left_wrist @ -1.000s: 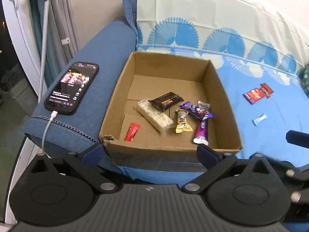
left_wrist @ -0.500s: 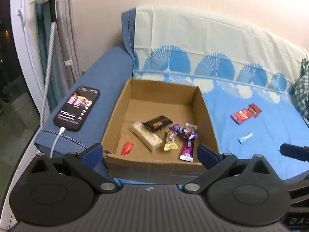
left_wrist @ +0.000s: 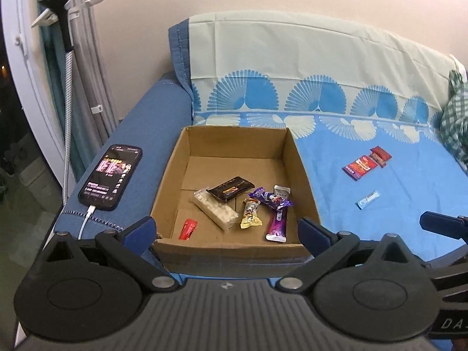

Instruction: Organize snacks

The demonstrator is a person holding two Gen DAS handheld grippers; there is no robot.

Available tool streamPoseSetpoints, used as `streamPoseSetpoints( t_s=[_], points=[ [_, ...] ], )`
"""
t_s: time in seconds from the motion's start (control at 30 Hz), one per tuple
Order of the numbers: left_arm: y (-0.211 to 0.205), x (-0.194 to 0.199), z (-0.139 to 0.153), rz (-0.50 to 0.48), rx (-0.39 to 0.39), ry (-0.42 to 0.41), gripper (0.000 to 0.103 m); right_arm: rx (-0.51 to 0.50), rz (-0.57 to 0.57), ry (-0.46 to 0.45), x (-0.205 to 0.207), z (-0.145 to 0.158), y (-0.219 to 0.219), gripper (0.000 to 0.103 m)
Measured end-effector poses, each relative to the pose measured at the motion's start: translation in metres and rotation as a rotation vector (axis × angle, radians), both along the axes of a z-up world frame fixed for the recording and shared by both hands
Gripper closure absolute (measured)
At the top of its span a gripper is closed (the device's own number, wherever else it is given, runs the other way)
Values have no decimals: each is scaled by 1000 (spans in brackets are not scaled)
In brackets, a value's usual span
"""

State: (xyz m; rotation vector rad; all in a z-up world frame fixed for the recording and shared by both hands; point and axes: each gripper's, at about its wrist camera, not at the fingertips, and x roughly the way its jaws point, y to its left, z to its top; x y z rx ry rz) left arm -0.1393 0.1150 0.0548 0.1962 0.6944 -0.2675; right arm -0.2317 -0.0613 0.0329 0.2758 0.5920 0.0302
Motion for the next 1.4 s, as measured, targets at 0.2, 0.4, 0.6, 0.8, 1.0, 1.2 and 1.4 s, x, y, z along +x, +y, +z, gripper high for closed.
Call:
streamPoseSetpoints(
  t_s=[0.2,0.4,0.6,0.8,1.0,1.2,1.4],
  points=[
    [-40,19,-1,-39,44,18,0,41,-64,4,2,-13,-34,1],
    [-105,55,-9,-131,51,90,0,63,-193,36,4,-35,-95,1],
    [-197,92,-26,-259,77,127,0,53,-345,77,11,-58,-172,1],
    [-295,136,-69,-376,118,166,0,40,-470,112,32,-88,-253,1],
    [-386,189,-135,-516,158,218,0,34,-541,150,81,-128,-334,1],
    [-454,248,-206,-545,192,268,0,2,-555,196,153,-183,-407,1],
    [-495,300,-262,-533,182,362,0,-14,-482,241,236,-244,-457,1]
  ],
)
